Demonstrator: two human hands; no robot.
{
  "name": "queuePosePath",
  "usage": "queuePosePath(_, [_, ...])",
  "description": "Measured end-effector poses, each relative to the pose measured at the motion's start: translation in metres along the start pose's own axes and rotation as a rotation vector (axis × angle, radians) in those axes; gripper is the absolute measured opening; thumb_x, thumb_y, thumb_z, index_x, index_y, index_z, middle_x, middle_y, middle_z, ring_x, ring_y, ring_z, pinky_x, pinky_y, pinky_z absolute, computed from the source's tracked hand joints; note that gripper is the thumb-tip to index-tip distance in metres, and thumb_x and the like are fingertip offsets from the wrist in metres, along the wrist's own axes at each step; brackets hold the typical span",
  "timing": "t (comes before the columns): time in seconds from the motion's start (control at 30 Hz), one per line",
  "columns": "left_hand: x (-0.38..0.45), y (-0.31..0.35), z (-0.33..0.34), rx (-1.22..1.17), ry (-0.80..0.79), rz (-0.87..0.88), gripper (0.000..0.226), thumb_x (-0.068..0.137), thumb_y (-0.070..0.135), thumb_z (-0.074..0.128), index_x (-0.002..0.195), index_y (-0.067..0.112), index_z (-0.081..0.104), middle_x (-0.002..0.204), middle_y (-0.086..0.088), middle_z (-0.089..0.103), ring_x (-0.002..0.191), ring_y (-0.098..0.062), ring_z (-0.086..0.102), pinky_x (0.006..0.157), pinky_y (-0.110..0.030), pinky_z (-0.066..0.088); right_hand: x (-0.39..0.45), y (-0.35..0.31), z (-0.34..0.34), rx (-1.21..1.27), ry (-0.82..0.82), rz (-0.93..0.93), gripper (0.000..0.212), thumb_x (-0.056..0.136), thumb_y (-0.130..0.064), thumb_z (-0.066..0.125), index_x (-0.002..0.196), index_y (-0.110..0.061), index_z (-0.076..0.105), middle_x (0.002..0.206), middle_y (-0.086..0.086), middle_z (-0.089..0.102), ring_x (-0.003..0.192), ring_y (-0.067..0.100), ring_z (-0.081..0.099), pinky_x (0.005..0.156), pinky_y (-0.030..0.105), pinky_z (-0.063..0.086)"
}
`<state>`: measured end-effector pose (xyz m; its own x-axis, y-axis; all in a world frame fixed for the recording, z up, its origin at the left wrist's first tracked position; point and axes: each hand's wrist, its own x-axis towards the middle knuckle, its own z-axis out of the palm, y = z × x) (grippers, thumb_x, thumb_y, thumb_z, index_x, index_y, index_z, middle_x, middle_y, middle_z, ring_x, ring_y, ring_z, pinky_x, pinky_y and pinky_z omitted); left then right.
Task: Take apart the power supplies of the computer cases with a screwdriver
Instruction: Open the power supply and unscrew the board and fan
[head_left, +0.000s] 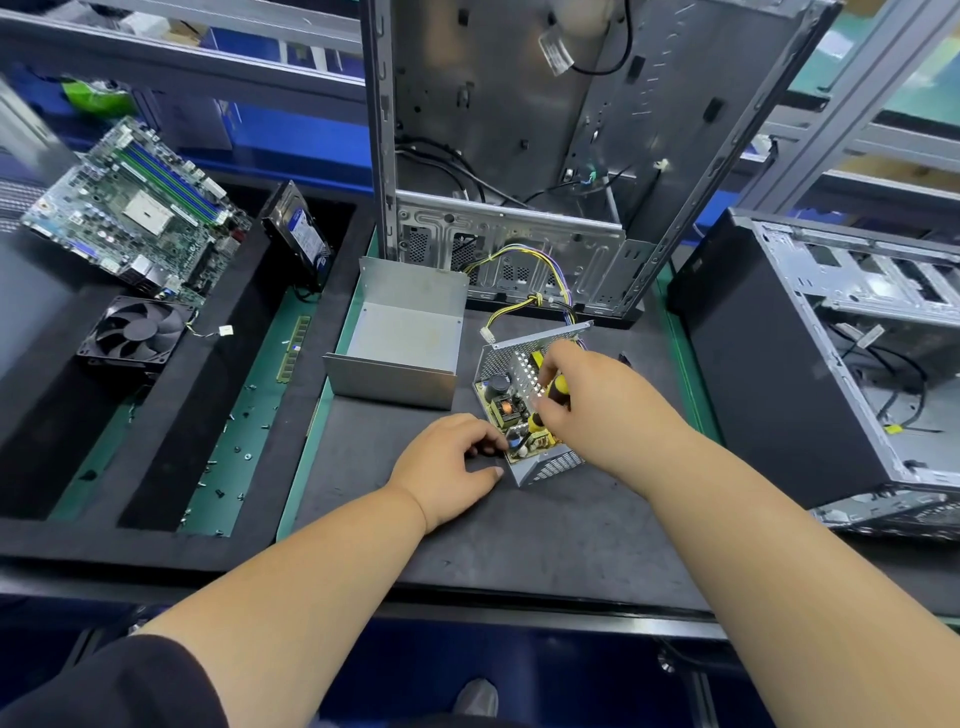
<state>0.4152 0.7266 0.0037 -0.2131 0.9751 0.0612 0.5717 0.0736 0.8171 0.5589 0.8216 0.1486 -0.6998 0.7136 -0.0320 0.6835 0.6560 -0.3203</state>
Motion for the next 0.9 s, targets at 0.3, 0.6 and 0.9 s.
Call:
queuePosePath(0.3, [0.0011, 0.0014, -0.0012, -0.008, -0.006, -0.006, 0.027, 0.076, 0.015, 0.076, 0.093, 0.034, 0.067, 0.092, 0.011, 0.061, 0.089, -0.008, 0.057, 0.083, -0.027, 0.048, -0.0028, -0.0018, 0.0009, -0.105, -0.013, -0.011, 0.029, 0.093, -0.047, 0.057, 0.091, -0.019, 0.060, 0.077, -0.006, 0.055, 0.079, 0.020, 0.054, 0.057, 0.032, 0.032])
queuePosePath(0.6, [0.0016, 0.0063, 0.0015, -0.089, 0.042, -0.071, 0.033, 0.073, 0.018, 0.080, 0.082, 0.044, 0.063, 0.087, 0.010, 0.062, 0.084, -0.008, 0.058, 0.080, -0.028, 0.050, -0.0014, -0.0015, 0.0010, 0.021, -0.021, 0.037, 0.010, 0.097, -0.025, 0.055, 0.098, -0.018, 0.049, 0.070, -0.008, 0.050, 0.061, 0.007, 0.042, 0.049, 0.023, 0.023])
queuePosePath(0.9, [0.0030, 0.0043, 0.0034, -0.054, 0.056, -0.080, 0.024, 0.071, 0.021, 0.081, 0.080, 0.037, 0.067, 0.084, 0.012, 0.062, 0.083, -0.006, 0.059, 0.079, -0.029, 0.050, -0.0029, -0.0023, -0.0019, -0.196, -0.015, -0.039, 0.033, 0.099, -0.051, 0.047, 0.092, -0.020, 0.057, 0.086, -0.001, 0.064, 0.085, 0.024, 0.057, 0.061, 0.033, 0.033])
